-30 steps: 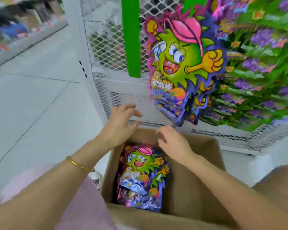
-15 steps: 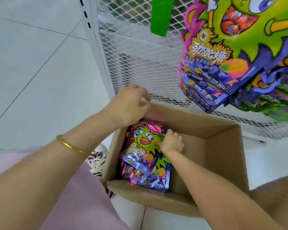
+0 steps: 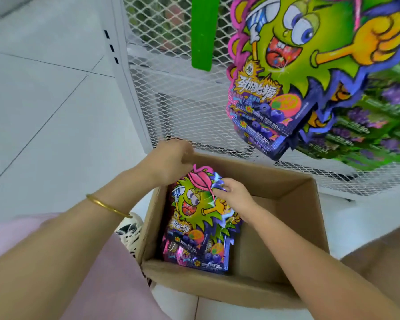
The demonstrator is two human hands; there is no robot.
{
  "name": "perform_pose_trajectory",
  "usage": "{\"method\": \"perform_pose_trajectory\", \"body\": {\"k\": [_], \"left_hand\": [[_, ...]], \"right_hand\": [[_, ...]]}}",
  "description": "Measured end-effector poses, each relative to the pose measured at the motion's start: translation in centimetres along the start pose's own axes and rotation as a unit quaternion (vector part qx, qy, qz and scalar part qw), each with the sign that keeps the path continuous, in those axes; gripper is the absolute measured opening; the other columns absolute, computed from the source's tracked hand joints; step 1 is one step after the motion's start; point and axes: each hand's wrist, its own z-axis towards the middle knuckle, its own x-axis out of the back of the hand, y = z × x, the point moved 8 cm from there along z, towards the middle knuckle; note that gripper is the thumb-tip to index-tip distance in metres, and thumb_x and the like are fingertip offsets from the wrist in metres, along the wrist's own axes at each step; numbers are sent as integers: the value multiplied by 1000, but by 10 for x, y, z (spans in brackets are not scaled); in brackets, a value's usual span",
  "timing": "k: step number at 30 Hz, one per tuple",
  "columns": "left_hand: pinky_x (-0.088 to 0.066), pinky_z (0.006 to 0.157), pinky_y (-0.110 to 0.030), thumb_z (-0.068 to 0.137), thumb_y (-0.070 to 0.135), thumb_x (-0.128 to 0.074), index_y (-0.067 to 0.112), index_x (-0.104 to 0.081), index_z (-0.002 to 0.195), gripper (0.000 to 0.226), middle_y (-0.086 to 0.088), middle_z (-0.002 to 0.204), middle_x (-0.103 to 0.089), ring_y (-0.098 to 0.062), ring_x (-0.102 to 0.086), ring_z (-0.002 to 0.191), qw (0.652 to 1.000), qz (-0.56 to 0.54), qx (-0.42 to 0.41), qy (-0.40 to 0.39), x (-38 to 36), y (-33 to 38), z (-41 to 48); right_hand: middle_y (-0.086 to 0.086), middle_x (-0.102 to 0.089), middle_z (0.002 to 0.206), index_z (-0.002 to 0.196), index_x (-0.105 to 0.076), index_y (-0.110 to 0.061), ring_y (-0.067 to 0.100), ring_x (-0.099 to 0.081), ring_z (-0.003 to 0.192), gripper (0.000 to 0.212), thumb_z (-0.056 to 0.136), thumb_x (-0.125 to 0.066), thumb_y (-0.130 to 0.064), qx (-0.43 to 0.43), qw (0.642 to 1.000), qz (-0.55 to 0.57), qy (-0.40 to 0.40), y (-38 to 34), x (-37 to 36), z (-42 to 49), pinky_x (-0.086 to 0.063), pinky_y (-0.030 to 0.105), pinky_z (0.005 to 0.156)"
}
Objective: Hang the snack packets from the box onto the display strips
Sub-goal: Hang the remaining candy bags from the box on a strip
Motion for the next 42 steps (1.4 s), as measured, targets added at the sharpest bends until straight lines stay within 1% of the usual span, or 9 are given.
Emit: {"method": "perform_pose_trajectory", "body": {"k": [7, 13, 17, 22, 24, 30, 35, 39, 42], "left_hand": [[-36, 94, -29, 84, 25, -66, 6, -49, 129, 52, -13, 127, -55, -28, -49, 119, 1000, -5, -18, 1, 12, 26, -15], [-34, 62, -17, 82, 16, -66, 16, -59, 84, 8, 3, 75, -52, -17, -47, 76, 990, -107, -58, 66, 55, 71, -39], [-33, 61, -21, 82, 16, -67, 23, -49, 69, 23, 3, 69, -48, -12, -42, 65, 983, -110, -125, 70, 89, 113, -45], [-30, 56, -20, 83, 19, -66, 20, -47, 68, 25, 4, 66, -43, -14, -39, 63, 975, -99, -164, 111, 139, 160, -41], [-40, 65, -21, 83, 21, -67, 18, -60, 83, 8, 1, 80, -56, -15, -53, 76, 966, -143, -174, 129, 169, 178, -35], [-41, 93, -26, 93, 25, -54, 9, -43, 135, 46, -3, 129, -53, -14, -51, 115, 907, -307, -130, 258, 265, 205, 11], [-45, 77, -26, 93, 19, -54, 5, -56, 118, 29, -9, 115, -63, -15, -57, 92, 899, -341, -107, 254, 287, 220, 41], [-41, 57, -2, 92, 20, -56, 7, -61, 112, 24, -2, 101, -64, -4, -55, 74, 913, -317, -119, 228, 290, 219, 41], [-41, 63, -10, 91, 27, -58, 10, -65, 107, 24, -8, 104, -68, -11, -57, 82, 925, -292, -109, 217, 292, 216, 39]], "right_hand": [[0, -66, 105, 112, -59, -7, -6, -61, 87, 25, 87, -60, -3, 106, 990, -24, -90, -77, 32, -56, -46, 13, 82], [-11, -60, 107, 115, -54, -17, 1, -57, 103, 30, 88, -59, -5, 179, 976, -100, -73, -145, 81, -111, -43, 9, 86], [-19, -60, 98, 100, -58, -35, -8, -55, 87, 26, 84, -66, -17, 248, 958, -147, -8, -201, 114, -144, -46, 12, 79], [5, -59, 79, 94, -67, -9, 10, -50, 70, 13, 89, -60, -19, 316, 920, -211, 92, -267, 144, -172, -39, 30, 66], [6, -62, 85, 96, -67, -4, 16, -55, 77, 17, 90, -60, -18, 325, 912, -215, 126, -289, 162, -178, -40, 33, 72], [11, -66, 87, 90, -67, -5, 25, -60, 84, 16, 86, -63, -20, 352, 871, -255, 228, -353, 204, -186, -45, 38, 80], [1, -63, 85, 92, -66, -15, 25, -60, 88, 16, 87, -61, -29, 350, 843, -293, 284, -387, 220, -179, -49, 41, 78], [1, -66, 94, 101, -64, -19, 24, -59, 91, 20, 91, -55, -34, 353, 799, -329, 358, -406, 225, -178, -47, 35, 73], [3, -67, 99, 106, -61, -20, 27, -59, 95, 23, 93, -50, -36, 342, 778, -353, 391, -414, 222, -176, -43, 34, 71]]}}
